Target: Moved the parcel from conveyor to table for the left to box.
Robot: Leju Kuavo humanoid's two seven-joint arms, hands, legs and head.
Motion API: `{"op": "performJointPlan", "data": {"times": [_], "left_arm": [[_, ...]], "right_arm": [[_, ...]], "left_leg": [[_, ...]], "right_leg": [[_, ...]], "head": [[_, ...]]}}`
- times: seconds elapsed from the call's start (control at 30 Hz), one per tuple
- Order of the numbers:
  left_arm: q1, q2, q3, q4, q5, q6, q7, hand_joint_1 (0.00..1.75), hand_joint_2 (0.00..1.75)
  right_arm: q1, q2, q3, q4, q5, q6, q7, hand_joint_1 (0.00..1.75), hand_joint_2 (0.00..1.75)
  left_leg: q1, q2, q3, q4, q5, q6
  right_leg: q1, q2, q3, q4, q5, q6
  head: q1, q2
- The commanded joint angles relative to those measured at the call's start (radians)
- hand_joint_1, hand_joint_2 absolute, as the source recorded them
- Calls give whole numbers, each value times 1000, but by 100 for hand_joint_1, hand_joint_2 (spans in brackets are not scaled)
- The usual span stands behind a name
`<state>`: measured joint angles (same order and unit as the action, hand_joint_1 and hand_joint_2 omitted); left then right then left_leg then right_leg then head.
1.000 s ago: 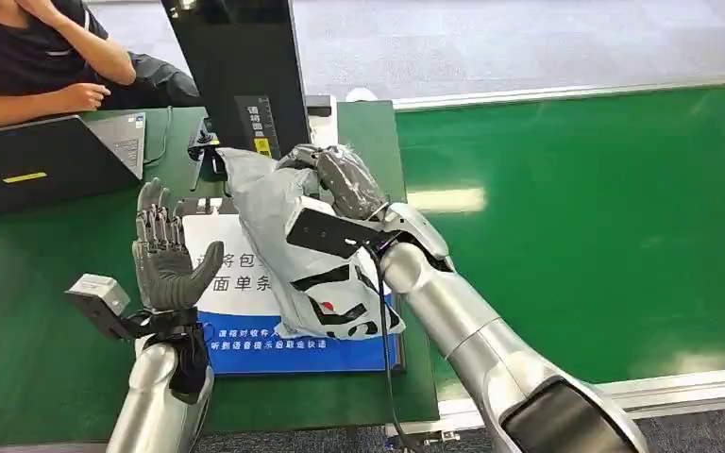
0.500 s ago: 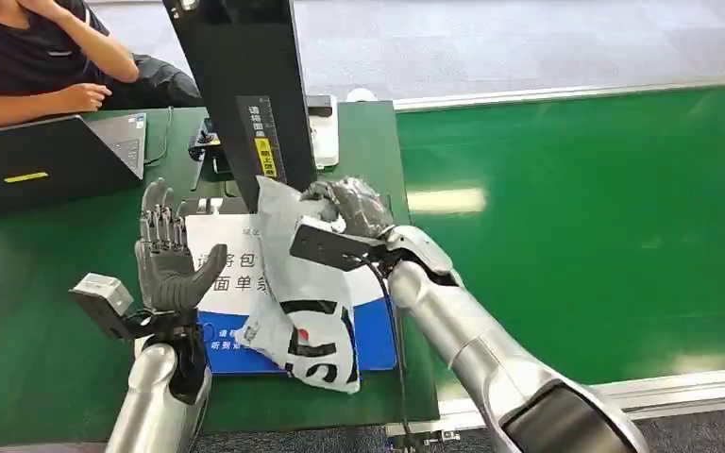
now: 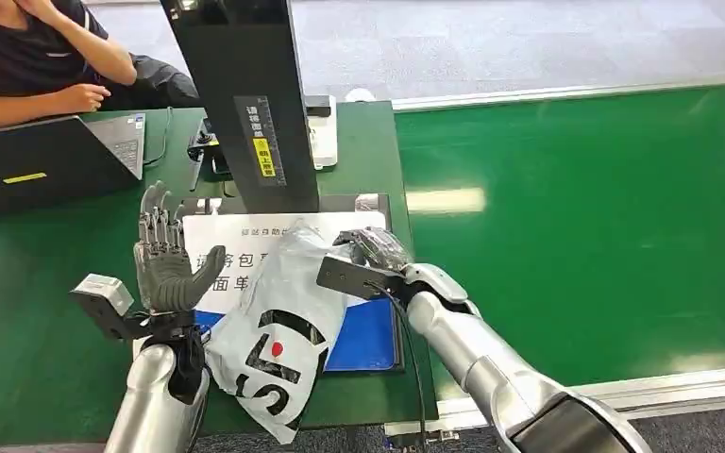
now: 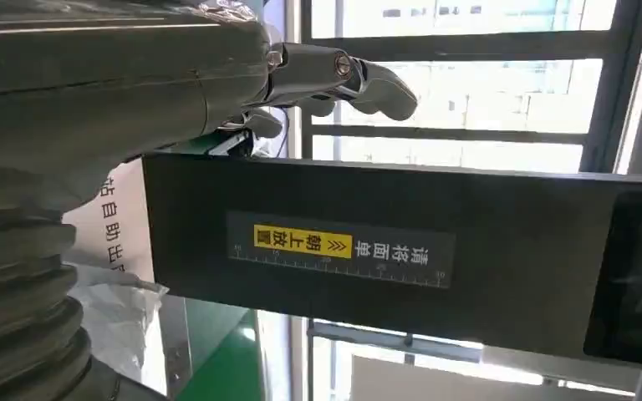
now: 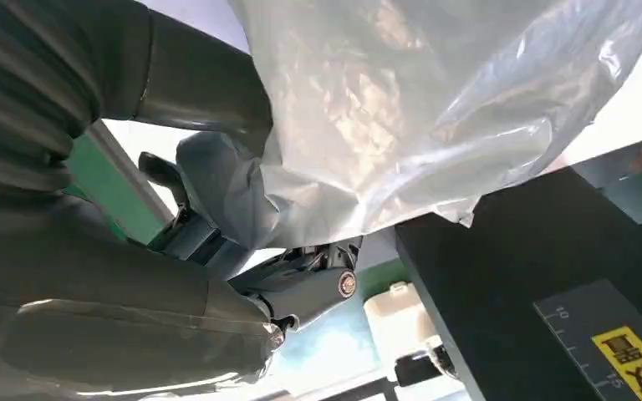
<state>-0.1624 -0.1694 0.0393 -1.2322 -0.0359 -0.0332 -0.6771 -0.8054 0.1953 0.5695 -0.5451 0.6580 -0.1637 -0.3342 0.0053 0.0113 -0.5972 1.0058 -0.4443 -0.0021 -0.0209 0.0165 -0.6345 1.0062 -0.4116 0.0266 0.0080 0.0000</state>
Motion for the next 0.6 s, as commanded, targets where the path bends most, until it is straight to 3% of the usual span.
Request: {"op": "performJointPlan", "data": {"times": [0.03,0.23,0.27,0.3,0.33,0.37,0.43,0.6], "left_arm": [[-4,0,33,37,-17,3,9,0,175],[28,-4,36,-18,-25,11,23,0,175],[43,-1,37,-43,-21,23,28,0,175],[57,4,33,-62,-17,28,34,0,175],[58,5,33,-63,-17,28,34,0,175],[72,13,22,-81,-4,29,44,0,175],[74,18,11,-84,6,34,48,0,175],[69,18,8,-76,8,36,48,0,175]], "right_arm": [[34,-45,-27,77,-7,51,111,0,175],[84,-82,-100,-8,12,-16,39,0,175],[128,-84,-168,-98,-54,-117,-126,0,175],[159,-94,-193,-175,-88,-149,-212,0,175],[159,-96,-194,-176,-88,-149,-212,0,0],[239,-93,-265,-393,-156,-434,-364,0,0],[249,-123,-242,-475,-163,-410,-316,0,0],[245,-120,-236,-458,-162,-412,-313,0,0]], "left_leg": [[0,-3,3,-2,0,0],[0,-2,2,-1,0,0],[0,-2,4,-1,-1,0],[1,-2,3,-1,-1,0],[1,-4,4,-1,-1,0],[1,-3,2,-1,0,0],[0,-2,1,0,-1,0],[0,-3,1,0,0,0]], "right_leg": [[1,-3,4,-1,-1,-1],[0,-2,3,-1,-1,-1],[0,-3,5,-1,-1,-2],[1,-3,5,-1,-1,-2],[1,-5,6,-2,-1,-2],[1,-4,3,-1,-1,-1],[1,-3,2,-1,-1,-1],[0,-3,2,-1,-1,-1]], "head": [[0,0],[0,0],[0,0],[0,0],[0,0],[0,0],[0,0],[0,0]]}}
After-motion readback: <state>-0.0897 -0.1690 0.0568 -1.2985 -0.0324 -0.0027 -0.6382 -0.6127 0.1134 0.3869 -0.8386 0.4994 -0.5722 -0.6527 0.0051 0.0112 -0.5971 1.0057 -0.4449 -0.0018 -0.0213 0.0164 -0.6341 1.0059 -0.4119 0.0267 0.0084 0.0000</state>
